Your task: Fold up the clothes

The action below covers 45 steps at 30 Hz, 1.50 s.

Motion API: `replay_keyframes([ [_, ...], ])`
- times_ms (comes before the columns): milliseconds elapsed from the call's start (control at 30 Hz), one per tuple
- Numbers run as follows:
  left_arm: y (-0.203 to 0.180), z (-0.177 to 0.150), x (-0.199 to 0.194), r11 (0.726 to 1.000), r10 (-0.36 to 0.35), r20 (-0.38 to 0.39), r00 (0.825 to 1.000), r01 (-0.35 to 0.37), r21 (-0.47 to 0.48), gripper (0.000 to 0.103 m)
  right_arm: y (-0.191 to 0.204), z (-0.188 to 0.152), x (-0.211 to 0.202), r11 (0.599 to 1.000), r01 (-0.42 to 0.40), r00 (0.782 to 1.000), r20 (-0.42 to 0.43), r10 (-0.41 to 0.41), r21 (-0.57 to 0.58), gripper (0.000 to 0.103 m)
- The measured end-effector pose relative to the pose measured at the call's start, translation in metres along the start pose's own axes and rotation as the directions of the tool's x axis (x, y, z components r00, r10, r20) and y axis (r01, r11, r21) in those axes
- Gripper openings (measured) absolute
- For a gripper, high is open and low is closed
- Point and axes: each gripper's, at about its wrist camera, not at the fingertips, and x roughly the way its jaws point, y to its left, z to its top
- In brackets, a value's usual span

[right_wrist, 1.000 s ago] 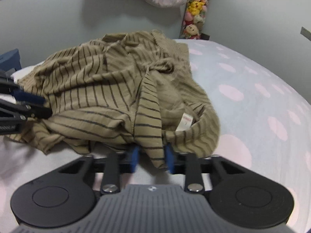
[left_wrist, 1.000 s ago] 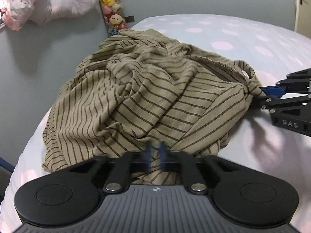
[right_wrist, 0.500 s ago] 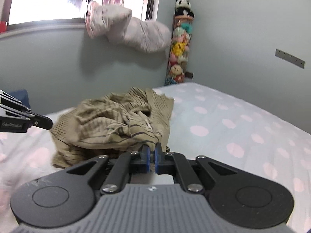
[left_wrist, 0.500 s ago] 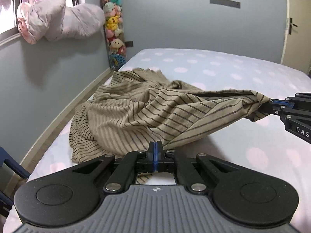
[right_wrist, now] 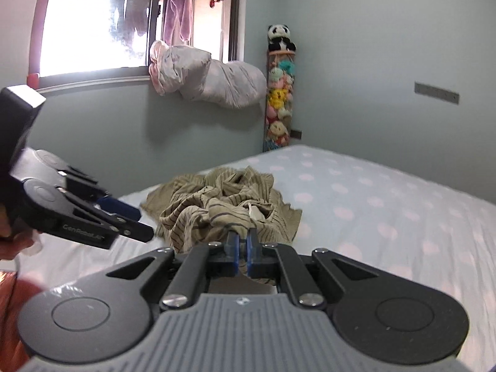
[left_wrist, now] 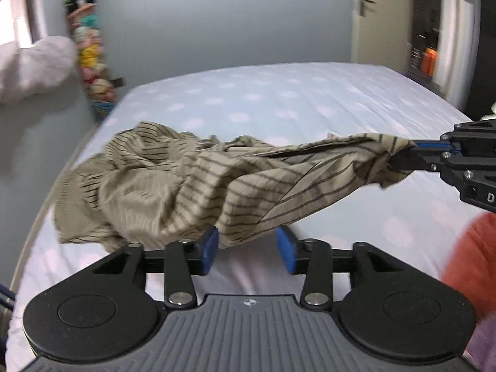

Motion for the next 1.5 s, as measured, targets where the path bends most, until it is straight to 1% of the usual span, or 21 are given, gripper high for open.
replay_keyframes([
  [67, -0.015, -0.005, -0.003, 0.999, -0.04, -0.015, 0.999, 0.041, 0.03, 0.042, 0.0, -0.011, -0.028, 1.0, -0.014, 1.0, -0.012, 0.014, 0.011, 0.005],
  [100, -0.023, -0.009, -0.004, 0.998, -0.053, -0.018, 0.998, 0.054, 0.043, 0.043, 0.002, -0.015, -0.042, 0.999, -0.036, 0.999, -0.018, 0.036, 0.001, 0.005],
  [133, -0.03, -0.013, -0.006, 0.996, -0.063, -0.023, 0.998, 0.064, 0.058, 0.047, 0.003, -0.019, -0.055, 0.999, -0.046, 0.999, -0.025, 0.046, -0.001, 0.005],
  [233, -0.046, -0.021, -0.002, 0.993, -0.087, -0.044, 0.995, 0.09, 0.078, 0.05, 0.007, -0.031, -0.071, 0.999, -0.047, 0.996, -0.071, 0.047, 0.005, 0.005],
  [333, -0.063, -0.027, 0.006, 0.991, -0.078, -0.077, 0.994, 0.086, 0.105, 0.051, 0.004, -0.041, -0.066, 0.998, -0.046, 0.991, -0.121, 0.051, 0.046, 0.005],
  [400, -0.07, -0.03, 0.012, 0.99, -0.061, -0.096, 0.994, 0.072, 0.121, 0.051, 0.001, -0.046, -0.066, 0.997, -0.048, 0.989, -0.134, 0.055, 0.057, 0.005],
  [567, -0.084, -0.036, 0.021, 0.991, -0.071, -0.12, 0.99, 0.083, 0.102, 0.051, -0.007, -0.049, -0.06, 0.994, -0.052, 0.987, -0.147, 0.066, 0.093, 0.006],
  [633, -0.097, -0.046, 0.015, 0.992, -0.058, -0.133, 0.989, 0.073, 0.105, 0.051, -0.011, -0.049, -0.058, 0.994, -0.055, 0.986, -0.153, 0.07, 0.098, 0.01],
  [667, -0.098, -0.047, 0.017, 0.992, -0.052, -0.142, 0.988, 0.068, 0.107, 0.051, -0.012, -0.05, -0.057, 0.993, -0.056, 0.985, -0.156, 0.071, 0.1, 0.01],
  [767, -0.099, -0.051, 0.024, 0.992, -0.057, -0.18, 0.982, 0.076, 0.101, 0.051, -0.017, -0.053, -0.052, 0.994, -0.043, 0.981, -0.184, 0.06, 0.098, 0.019],
  [800, -0.099, -0.052, 0.027, 0.992, -0.06, -0.193, 0.979, 0.08, 0.098, 0.051, -0.02, -0.055, -0.048, 0.995, -0.036, 0.979, -0.198, 0.054, 0.094, 0.024],
  [833, -0.098, -0.054, 0.03, 0.992, -0.063, -0.209, 0.976, 0.083, 0.091, 0.051, -0.024, -0.058, -0.044, 0.996, -0.028, 0.976, -0.215, 0.047, 0.091, 0.027],
  [900, -0.097, -0.056, 0.039, 0.994, -0.07, -0.239, 0.968, 0.089, 0.069, 0.051, -0.032, -0.062, -0.034, 0.996, -0.014, 0.968, -0.249, 0.035, 0.087, 0.031],
  [967, -0.096, -0.058, 0.048, 0.995, -0.088, -0.263, 0.961, 0.096, 0.018, 0.051, -0.04, -0.067, -0.022, 0.997, -0.005, 0.96, -0.278, 0.027, 0.078, 0.035],
  [1033, -0.097, -0.056, 0.058, 0.995, -0.103, -0.271, 0.957, 0.099, -0.029, 0.051, -0.048, -0.073, -0.006, 0.998, -0.005, 0.95, -0.311, 0.026, 0.069, 0.04],
  [1133, -0.097, -0.05, 0.078, 0.994, -0.099, -0.284, 0.954, 0.081, -0.074, 0.051, -0.056, -0.079, 0.019, 0.999, -0.015, 0.936, -0.35, 0.033, 0.052, 0.044],
  [1267, -0.091, -0.045, 0.11, 0.99, -0.095, -0.317, 0.944, 0.056, -0.132, 0.051, -0.069, -0.082, 0.057, 0.999, -0.041, 0.92, -0.388, 0.05, 0.031, 0.044],
  [1433, -0.08, -0.049, 0.149, 0.981, -0.102, -0.381, 0.919, 0.029, -0.193, 0.049, -0.081, -0.076, 0.111, 0.995, -0.101, 0.911, -0.402, 0.094, 0.002, 0.044],
  [1500, -0.075, -0.052, 0.158, 0.978, -0.109, -0.404, 0.908, 0.024, -0.208, 0.049, -0.085, -0.073, 0.138, 0.991, -0.133, 0.907, -0.404, 0.121, -0.003, 0.044],
])
